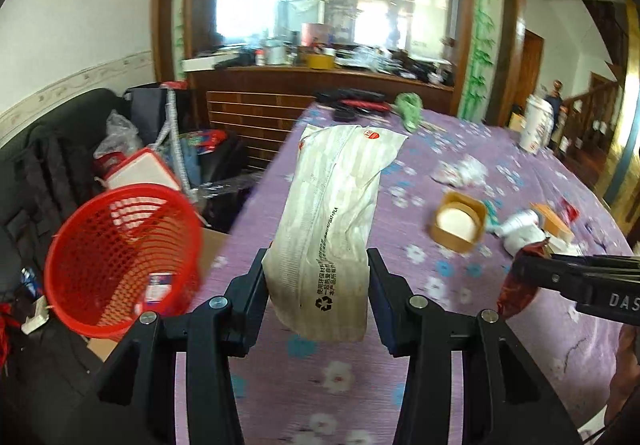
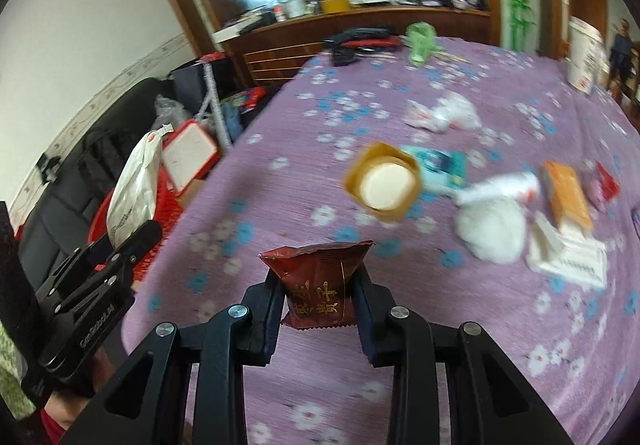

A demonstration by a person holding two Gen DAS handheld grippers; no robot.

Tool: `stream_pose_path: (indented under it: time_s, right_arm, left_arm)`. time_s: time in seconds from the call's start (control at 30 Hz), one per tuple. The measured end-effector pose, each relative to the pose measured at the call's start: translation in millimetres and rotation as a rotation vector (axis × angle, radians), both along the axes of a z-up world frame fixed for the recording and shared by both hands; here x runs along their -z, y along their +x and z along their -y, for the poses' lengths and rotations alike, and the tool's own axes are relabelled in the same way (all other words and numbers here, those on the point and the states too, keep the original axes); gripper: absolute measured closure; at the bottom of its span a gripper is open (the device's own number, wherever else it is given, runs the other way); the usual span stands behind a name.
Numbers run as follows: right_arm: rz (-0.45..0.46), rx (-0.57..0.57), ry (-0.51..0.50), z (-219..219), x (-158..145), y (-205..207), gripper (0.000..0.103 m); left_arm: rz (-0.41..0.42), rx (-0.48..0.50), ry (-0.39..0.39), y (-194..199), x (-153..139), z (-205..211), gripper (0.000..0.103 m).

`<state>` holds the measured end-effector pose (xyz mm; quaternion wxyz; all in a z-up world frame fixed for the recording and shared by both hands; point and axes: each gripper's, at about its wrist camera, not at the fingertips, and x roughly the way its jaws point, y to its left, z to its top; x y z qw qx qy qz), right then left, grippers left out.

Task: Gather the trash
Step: 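Carry the bag and wrapper over the red basket and release both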

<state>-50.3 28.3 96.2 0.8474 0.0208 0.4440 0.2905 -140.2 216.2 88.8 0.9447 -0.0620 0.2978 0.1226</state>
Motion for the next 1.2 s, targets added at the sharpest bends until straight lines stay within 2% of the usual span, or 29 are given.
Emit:
stream_pose_path:
  time_s: [0.23,0.43,0.7,0.93,1.03,1.1,1.2]
  right_arm:
    - [0.045,-0.127,0.029,-62.4,-27.2,-5.8,0.069]
    - [0.033,-0.228,0.077,-127.9,-42.1,-2.4,0.069]
    - [0.005,-0.321,0.103,-214.9,-37.9,1.5,0.069]
    - [-0.022,-0.348,0.105,-259.5,-26.4,8.1,0.067]
    - [-0.008,-0.348,0.11,-267.0,-26.4,8.8,0.058]
    - [0.01,-0.351,0.121,-267.3,-28.9,8.4,0.056]
    - [0.024,-0.349,0.124,-261.0,-34.0,7.8,0.055]
  left_arm:
    - [0.023,-0.144,-0.012,-22.4,-8.3,-62.2,0.058]
    - [-0.008,-0.27,-0.022,-38.1,0.1,-120.8,0.058]
    - [-0.063,-0.348,-0.042,-44.3,18.7,-168.0,0.058]
    - [-0.061,-0.37,-0.045,-46.1,21.1,-183.2,0.057]
    - [-0.049,-0.372,-0.042,-45.0,19.8,-185.9,0.048]
    - [-0.035,-0.379,-0.043,-45.4,18.4,-186.3,0.038]
    - [-0.02,-0.381,-0.053,-47.9,16.2,-188.0,0.037]
